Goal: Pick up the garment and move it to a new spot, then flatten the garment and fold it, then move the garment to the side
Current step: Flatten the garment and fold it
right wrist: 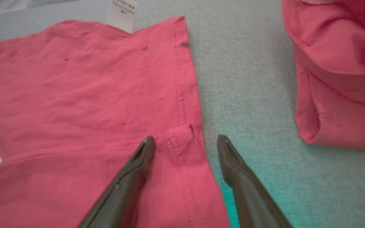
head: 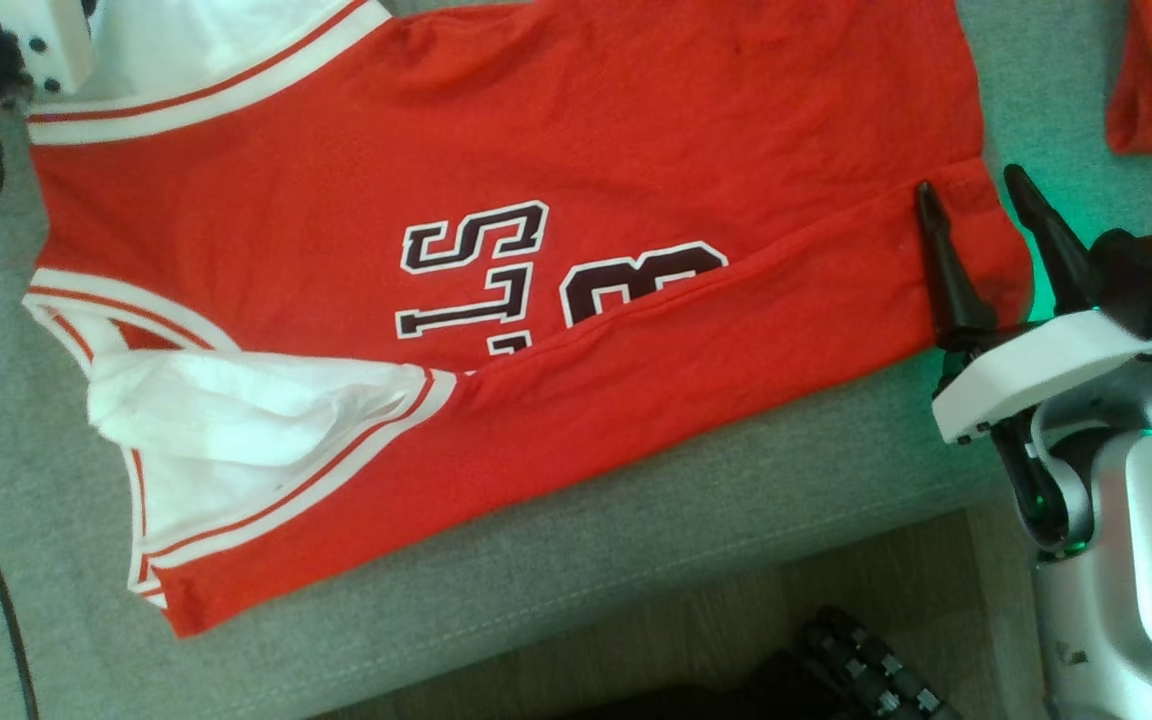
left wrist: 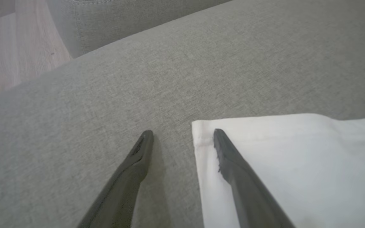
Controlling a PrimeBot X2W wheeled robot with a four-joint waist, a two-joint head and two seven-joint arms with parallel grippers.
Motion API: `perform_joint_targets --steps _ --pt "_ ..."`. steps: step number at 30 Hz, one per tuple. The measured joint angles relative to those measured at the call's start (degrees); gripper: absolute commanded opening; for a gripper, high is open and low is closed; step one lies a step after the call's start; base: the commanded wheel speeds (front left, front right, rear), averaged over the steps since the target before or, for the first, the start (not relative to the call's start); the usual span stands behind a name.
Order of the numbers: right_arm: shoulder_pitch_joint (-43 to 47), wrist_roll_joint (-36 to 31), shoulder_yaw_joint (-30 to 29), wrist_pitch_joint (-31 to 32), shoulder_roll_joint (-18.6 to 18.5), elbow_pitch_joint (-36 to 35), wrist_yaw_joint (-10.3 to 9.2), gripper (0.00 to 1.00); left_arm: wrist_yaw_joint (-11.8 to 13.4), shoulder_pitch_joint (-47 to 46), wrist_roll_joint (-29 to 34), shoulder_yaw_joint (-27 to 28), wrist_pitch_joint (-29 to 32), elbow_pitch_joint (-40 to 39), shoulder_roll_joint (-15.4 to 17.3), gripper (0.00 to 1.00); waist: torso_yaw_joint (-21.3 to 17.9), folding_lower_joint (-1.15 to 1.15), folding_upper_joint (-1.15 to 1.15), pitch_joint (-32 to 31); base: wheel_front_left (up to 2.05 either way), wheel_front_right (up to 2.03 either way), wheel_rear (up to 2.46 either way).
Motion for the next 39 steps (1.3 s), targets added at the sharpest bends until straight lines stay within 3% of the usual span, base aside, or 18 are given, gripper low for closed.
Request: perform_joint_targets --steps 8,9,10,11,12,13,18,24,32,39 --pt "-0.18 0.11 0.00 -0.10 0.02 0.08 0.00 1.00 0.00 -1.54 -3.54 -2.77 0.77 -1.32 0.86 1.00 -0.72 0.00 0.00 0.61 0.00 0.00 0.00" --pt "-0.38 0.21 0.02 -0.15 0.02 0.08 0.00 1.00 0.00 -1.78 -3.79 -3.34 1.27 -1.51 1.08 0.91 -0.77 0.00 0.00 0.70 0.00 0.00 0.00" --pt "-0.65 0.47 0.07 -0.15 0.02 0.10 0.00 1.00 0.00 -2.08 -4.00 -3.79 1.63 -1.56 1.29 0.70 -0.82 0.00 0.00 0.79 0.00 0.00 0.00" --pt "-0.99 0.59 0.11 -0.16 0.02 0.14 0.00 1.00 -0.01 -2.44 -4.07 -4.08 1.68 -1.55 1.45 0.42 -0.87 0.00 0.00 0.86 0.00 0.00 0.00" --pt "-1.27 0.59 0.14 -0.16 0.02 0.16 0.00 1.00 -0.05 -2.72 -4.17 -4.32 1.68 -1.52 1.51 0.25 -0.91 0.00 0.00 0.92 0.00 0.00 0.00" --pt "-1.45 0.59 0.19 -0.18 0.02 0.16 0.00 1.00 -0.05 -2.84 -4.39 -4.60 1.67 -1.48 1.51 0.00 -0.93 0.00 0.00 0.94 0.00 0.00 0.00" --pt "-1.62 0.52 0.05 -0.41 0.02 0.20 0.00 1.00 -0.05 -2.88 -6.42 -6.47 1.65 -1.77 1.53 0.00 -0.64 0.00 0.00 0.55 0.00 0.00 0.00" --pt "-7.97 3.55 0.51 2.24 0.00 3.52 0.00 1.00 -0.04 -1.77 -9.67 -9.55 -1.11 -4.05 1.51 0.00 0.65 0.00 0.00 -1.81 0.00 0.00 0.00" --pt "-23.06 4.16 0.68 9.27 -0.15 17.97 0.00 1.00 -0.04 -1.73 -12.50 -12.05 -6.00 -8.54 2.35 0.00 2.85 0.00 0.00 -4.92 0.00 0.00 0.00" --pt "-33.19 -4.09 -1.91 10.90 -0.23 31.10 0.00 1.00 -0.04 -1.77 -14.38 -15.12 -8.89 -11.61 3.24 0.00 5.03 0.00 0.00 -5.78 0.00 0.00 0.00"
